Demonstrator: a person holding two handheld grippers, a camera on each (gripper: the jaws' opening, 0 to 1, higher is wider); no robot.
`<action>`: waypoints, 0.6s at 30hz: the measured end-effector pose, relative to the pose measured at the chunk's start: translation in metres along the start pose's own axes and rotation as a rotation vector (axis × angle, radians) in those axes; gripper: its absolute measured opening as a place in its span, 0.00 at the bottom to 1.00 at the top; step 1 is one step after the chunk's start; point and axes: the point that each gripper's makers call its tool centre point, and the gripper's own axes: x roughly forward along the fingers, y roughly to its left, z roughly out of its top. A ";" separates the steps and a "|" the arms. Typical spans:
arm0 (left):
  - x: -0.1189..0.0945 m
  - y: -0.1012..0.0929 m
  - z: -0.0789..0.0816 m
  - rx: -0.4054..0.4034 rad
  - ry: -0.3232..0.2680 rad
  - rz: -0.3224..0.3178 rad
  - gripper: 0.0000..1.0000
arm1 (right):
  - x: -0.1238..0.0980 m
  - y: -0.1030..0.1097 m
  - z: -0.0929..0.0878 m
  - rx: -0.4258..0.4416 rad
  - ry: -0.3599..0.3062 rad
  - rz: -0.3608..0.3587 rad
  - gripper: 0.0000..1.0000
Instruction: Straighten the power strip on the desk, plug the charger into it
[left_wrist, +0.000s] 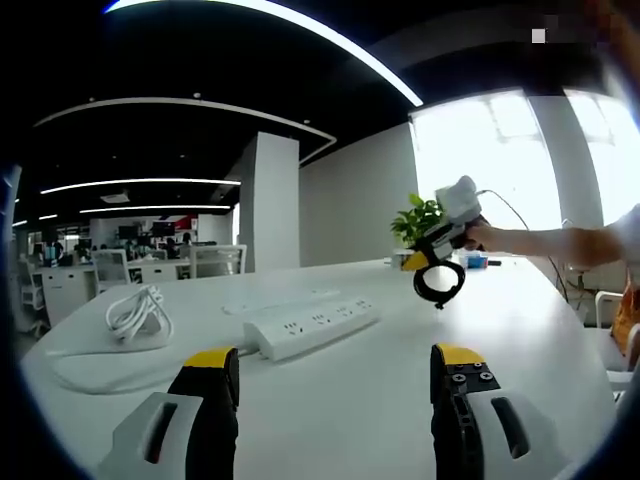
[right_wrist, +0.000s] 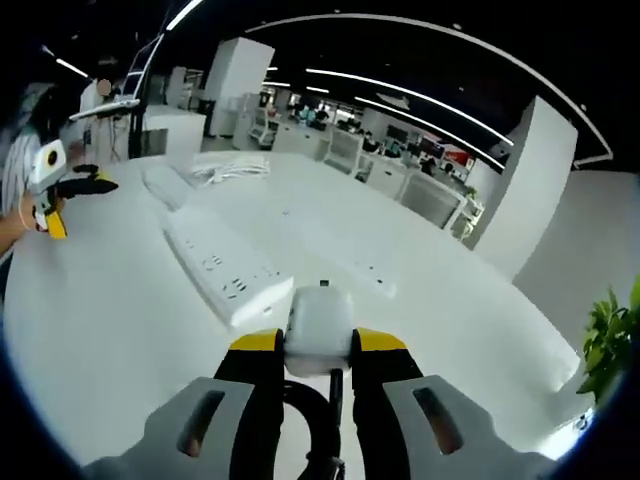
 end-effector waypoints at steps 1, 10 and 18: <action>0.000 0.000 0.000 -0.001 0.000 0.001 0.80 | 0.000 0.002 0.002 -0.009 0.004 0.004 0.24; -0.001 0.002 0.001 -0.001 -0.002 0.000 0.80 | 0.002 0.015 0.002 -0.143 0.093 0.008 0.24; -0.001 0.002 0.002 -0.002 -0.004 0.000 0.80 | 0.000 0.019 -0.002 -0.273 0.162 -0.013 0.24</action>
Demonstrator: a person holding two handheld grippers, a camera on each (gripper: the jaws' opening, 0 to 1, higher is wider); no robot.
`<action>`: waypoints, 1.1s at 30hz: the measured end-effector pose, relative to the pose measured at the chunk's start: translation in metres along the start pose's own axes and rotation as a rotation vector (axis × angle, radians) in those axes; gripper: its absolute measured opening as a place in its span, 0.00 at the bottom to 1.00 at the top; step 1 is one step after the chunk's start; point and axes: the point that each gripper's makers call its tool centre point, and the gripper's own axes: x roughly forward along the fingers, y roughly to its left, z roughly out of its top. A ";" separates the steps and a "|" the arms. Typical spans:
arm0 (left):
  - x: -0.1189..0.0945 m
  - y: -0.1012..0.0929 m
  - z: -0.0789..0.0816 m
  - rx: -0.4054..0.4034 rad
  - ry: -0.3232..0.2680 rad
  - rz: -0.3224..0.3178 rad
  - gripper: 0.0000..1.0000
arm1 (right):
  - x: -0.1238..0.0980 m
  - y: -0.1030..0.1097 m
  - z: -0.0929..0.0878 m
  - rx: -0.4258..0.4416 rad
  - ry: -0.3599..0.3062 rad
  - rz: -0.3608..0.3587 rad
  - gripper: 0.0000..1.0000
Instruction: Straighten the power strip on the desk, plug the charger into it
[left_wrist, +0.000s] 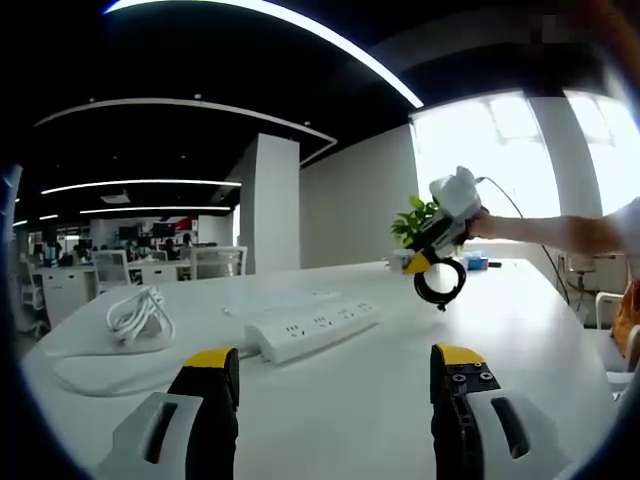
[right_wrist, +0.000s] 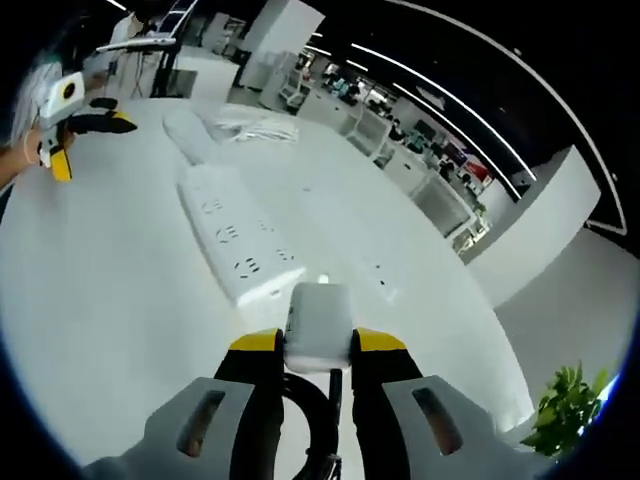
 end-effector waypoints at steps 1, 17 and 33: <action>0.000 0.000 0.000 -0.001 0.001 0.000 0.80 | -0.001 0.001 0.000 -0.005 0.001 -0.001 0.24; 0.004 -0.002 -0.004 -0.009 -0.003 -0.004 0.80 | -0.050 0.009 0.048 -0.104 -0.010 -0.014 0.24; 0.008 -0.005 -0.008 -0.012 0.009 -0.022 0.80 | -0.022 0.029 0.044 -0.210 0.219 0.108 0.24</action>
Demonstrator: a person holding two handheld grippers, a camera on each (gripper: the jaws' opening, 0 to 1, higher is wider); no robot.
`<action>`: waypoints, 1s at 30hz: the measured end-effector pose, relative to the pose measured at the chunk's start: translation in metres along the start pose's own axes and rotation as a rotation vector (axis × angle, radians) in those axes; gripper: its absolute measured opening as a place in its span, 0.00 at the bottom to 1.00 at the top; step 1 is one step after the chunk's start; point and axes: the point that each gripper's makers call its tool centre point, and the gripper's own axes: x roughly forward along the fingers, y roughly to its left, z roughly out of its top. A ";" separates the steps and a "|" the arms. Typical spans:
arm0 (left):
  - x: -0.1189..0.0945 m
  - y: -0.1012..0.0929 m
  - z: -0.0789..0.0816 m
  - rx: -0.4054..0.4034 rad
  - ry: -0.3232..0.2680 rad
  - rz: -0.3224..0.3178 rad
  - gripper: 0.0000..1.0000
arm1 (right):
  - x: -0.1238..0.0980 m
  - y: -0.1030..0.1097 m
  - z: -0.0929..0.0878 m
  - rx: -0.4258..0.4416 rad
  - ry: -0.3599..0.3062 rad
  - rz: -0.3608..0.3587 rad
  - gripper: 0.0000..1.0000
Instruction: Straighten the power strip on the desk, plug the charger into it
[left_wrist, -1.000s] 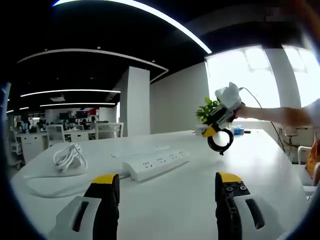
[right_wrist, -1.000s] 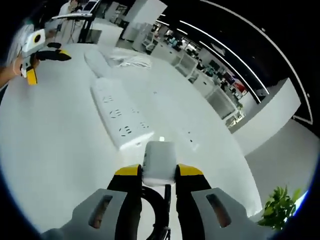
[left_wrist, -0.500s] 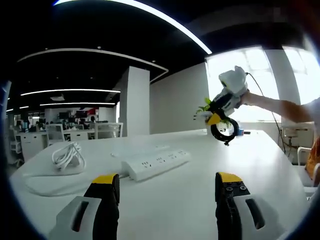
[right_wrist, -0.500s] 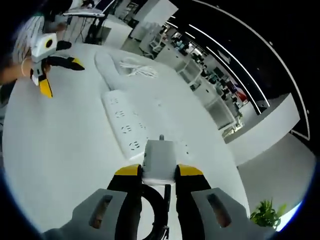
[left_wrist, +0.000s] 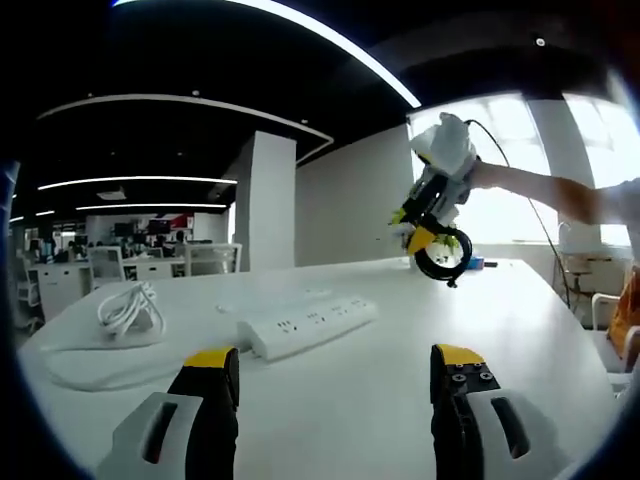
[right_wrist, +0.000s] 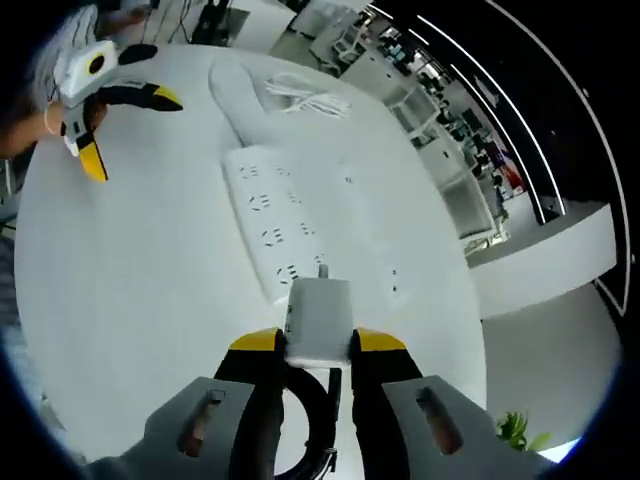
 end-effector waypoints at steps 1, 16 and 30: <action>0.000 0.001 -0.001 -0.003 0.002 0.004 0.80 | 0.005 0.002 0.000 -0.015 0.015 0.006 0.24; 0.001 0.006 -0.002 -0.011 0.007 0.021 0.80 | 0.037 0.009 -0.009 -0.175 0.138 -0.045 0.24; -0.002 0.009 -0.002 -0.008 0.005 0.030 0.80 | 0.035 0.014 -0.016 -0.315 0.283 -0.091 0.23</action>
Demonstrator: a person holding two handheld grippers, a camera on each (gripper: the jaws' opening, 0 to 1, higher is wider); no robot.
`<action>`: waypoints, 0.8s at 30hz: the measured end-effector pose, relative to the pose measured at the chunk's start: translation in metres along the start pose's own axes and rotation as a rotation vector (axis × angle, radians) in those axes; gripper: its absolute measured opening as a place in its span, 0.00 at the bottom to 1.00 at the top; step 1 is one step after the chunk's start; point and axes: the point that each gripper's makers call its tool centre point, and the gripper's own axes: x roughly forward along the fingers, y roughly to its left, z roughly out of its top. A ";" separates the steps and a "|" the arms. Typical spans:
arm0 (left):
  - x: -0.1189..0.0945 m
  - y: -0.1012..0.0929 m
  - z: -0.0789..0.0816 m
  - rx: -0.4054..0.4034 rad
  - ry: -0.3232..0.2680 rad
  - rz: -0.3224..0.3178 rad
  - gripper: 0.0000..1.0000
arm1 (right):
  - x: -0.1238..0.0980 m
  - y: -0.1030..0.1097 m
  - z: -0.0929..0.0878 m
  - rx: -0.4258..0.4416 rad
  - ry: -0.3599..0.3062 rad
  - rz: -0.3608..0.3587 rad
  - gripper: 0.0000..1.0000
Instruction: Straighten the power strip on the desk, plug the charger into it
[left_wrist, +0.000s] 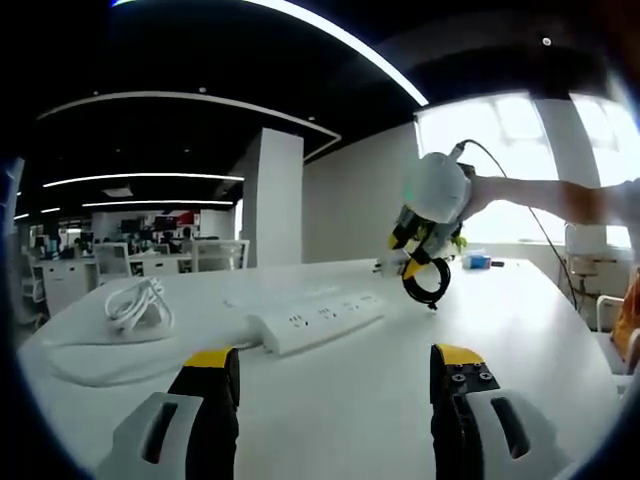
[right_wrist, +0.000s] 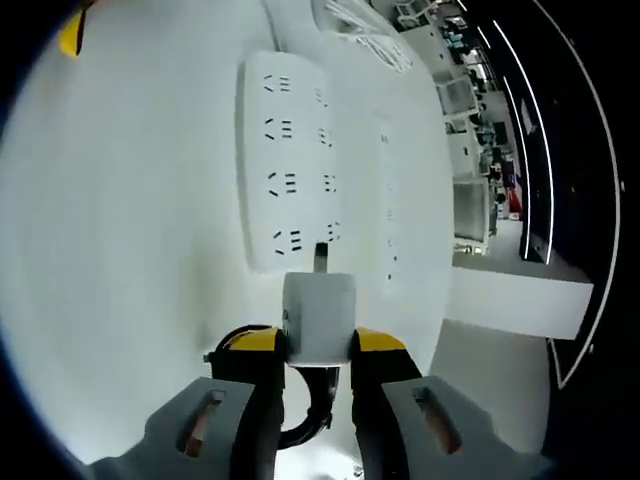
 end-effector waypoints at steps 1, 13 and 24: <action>0.000 0.001 0.000 -0.001 0.001 0.002 0.80 | 0.001 -0.001 0.000 -0.002 0.002 0.001 0.23; 0.002 0.003 -0.004 0.005 0.016 0.009 0.80 | 0.005 -0.006 0.001 -0.044 0.045 0.025 0.23; 0.001 0.003 -0.003 0.008 0.014 0.009 0.80 | 0.017 -0.010 0.004 -0.155 0.172 0.029 0.23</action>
